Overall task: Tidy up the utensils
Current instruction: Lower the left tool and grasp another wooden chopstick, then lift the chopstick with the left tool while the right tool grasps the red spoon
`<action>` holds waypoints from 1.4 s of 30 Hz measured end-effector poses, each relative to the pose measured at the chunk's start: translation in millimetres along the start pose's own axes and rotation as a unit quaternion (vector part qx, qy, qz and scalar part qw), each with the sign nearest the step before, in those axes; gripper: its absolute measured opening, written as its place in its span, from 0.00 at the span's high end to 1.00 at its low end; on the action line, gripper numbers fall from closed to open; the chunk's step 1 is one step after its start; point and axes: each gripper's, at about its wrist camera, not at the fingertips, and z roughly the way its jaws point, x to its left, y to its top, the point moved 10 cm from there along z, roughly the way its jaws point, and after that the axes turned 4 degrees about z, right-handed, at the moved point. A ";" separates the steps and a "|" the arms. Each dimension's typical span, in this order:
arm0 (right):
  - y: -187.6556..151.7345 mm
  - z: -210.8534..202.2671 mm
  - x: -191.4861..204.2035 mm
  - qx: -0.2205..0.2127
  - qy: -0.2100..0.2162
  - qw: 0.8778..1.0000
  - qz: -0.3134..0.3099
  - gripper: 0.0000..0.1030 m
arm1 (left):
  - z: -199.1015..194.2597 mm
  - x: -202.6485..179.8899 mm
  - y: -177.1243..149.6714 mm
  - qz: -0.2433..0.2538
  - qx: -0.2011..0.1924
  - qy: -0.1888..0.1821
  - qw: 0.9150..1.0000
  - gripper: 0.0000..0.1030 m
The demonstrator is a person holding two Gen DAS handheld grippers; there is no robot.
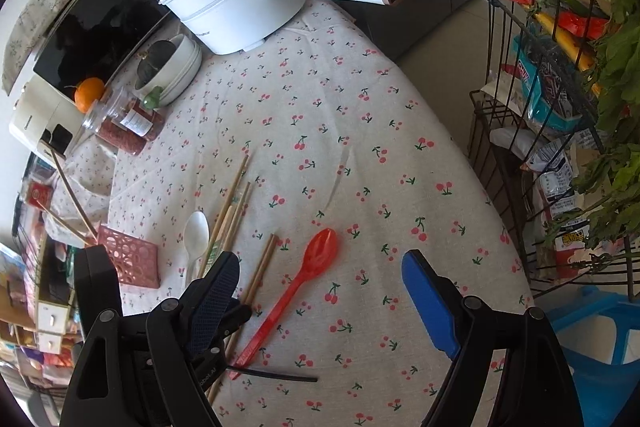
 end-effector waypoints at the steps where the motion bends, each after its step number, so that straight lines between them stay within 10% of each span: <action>1: -0.3 1.5 -0.4 0.002 -0.002 1.000 0.000 0.18 | 0.8 0.1 2.4 -0.001 0.000 -0.001 1.000 0.88; 26: -19.9 73.9 -2.2 0.086 -0.054 0.994 0.028 0.19 | -107.8 52.7 4.5 -0.034 -0.174 -0.019 0.984 0.95; 33: -20.7 83.4 3.3 0.064 -0.122 0.990 -0.038 0.55 | -129.5 59.7 0.0 -0.030 -0.205 -0.011 0.978 0.95; 42: -13.7 84.0 1.5 0.052 -0.096 0.993 -0.044 0.89 | -140.7 64.2 -5.8 -0.033 -0.220 -0.007 0.975 0.95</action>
